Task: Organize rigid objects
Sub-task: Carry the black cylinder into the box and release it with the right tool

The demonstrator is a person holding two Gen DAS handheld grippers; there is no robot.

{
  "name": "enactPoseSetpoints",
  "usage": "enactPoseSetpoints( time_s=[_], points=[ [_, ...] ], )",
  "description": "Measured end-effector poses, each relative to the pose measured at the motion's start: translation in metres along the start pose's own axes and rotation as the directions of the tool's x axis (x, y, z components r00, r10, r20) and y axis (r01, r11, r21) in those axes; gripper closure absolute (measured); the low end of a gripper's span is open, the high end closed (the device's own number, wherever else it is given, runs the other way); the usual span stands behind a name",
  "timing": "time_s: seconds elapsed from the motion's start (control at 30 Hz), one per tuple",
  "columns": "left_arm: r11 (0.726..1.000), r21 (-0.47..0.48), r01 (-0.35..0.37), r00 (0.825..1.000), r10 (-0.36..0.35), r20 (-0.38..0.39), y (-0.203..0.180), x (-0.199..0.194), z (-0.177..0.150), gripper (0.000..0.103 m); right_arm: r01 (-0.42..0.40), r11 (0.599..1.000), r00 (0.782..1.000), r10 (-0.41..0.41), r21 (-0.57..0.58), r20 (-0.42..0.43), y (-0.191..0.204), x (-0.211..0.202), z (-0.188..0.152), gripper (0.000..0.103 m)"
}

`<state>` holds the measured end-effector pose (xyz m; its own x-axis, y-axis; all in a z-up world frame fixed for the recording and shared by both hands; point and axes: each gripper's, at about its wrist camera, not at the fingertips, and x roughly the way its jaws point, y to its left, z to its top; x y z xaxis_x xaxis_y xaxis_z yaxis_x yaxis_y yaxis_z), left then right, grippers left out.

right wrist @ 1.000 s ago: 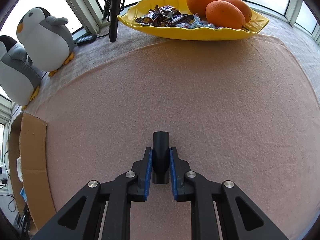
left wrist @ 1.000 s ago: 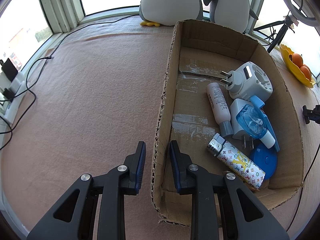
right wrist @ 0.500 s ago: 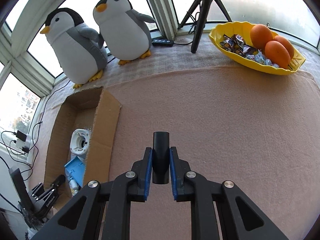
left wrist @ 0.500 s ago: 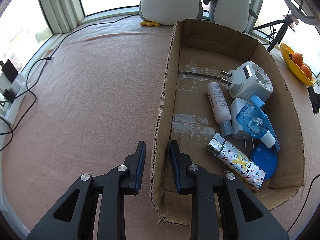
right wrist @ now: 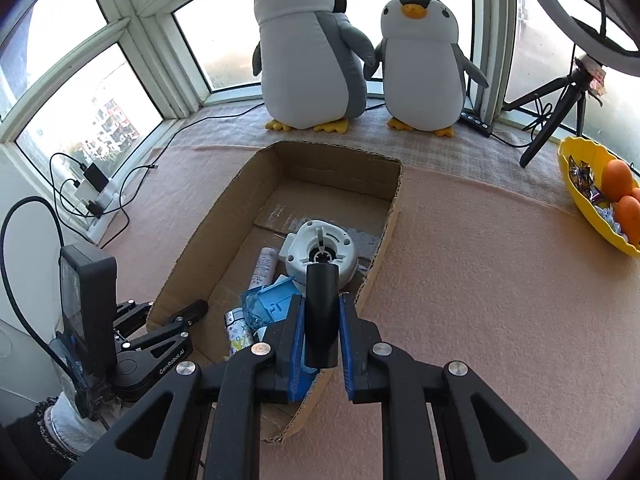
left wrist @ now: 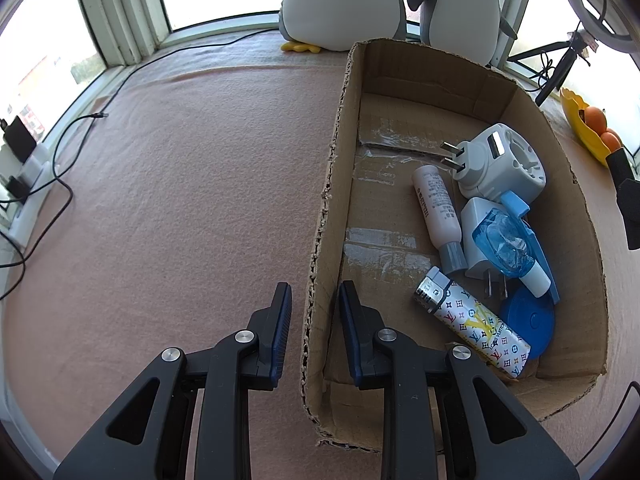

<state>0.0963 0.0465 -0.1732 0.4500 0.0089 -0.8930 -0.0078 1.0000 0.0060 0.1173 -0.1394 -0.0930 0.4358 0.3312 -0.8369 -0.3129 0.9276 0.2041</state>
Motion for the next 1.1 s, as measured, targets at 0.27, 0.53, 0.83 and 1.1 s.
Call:
enactPoseSetpoints(
  time_s=[0.27,0.53,0.83,1.1],
  points=[
    [1.0,0.0,0.0,1.0,0.0,0.0,0.0,0.0,0.0,0.08,-0.023,0.998,0.999,0.021,-0.059,-0.029,0.023,0.01,-0.01,0.088],
    [1.0,-0.007,-0.01,1.0,0.01,-0.002,0.002,0.0,-0.001,0.074,0.004,0.997,1.0,-0.004,-0.077,-0.001,0.027,0.0,-0.012,0.063],
    [1.0,-0.018,-0.008,1.0,0.008,-0.003,0.009,-0.005,-0.002,0.068,0.026,0.998,1.0,-0.026,-0.061,0.009,0.023,-0.011,-0.018,0.062],
    [0.999,0.004,-0.053,0.996,0.052,0.079,0.006,-0.039,-0.004,0.067,0.067,0.998,0.995,-0.068,0.014,0.066,0.005,-0.038,-0.029,0.049]
  ],
)
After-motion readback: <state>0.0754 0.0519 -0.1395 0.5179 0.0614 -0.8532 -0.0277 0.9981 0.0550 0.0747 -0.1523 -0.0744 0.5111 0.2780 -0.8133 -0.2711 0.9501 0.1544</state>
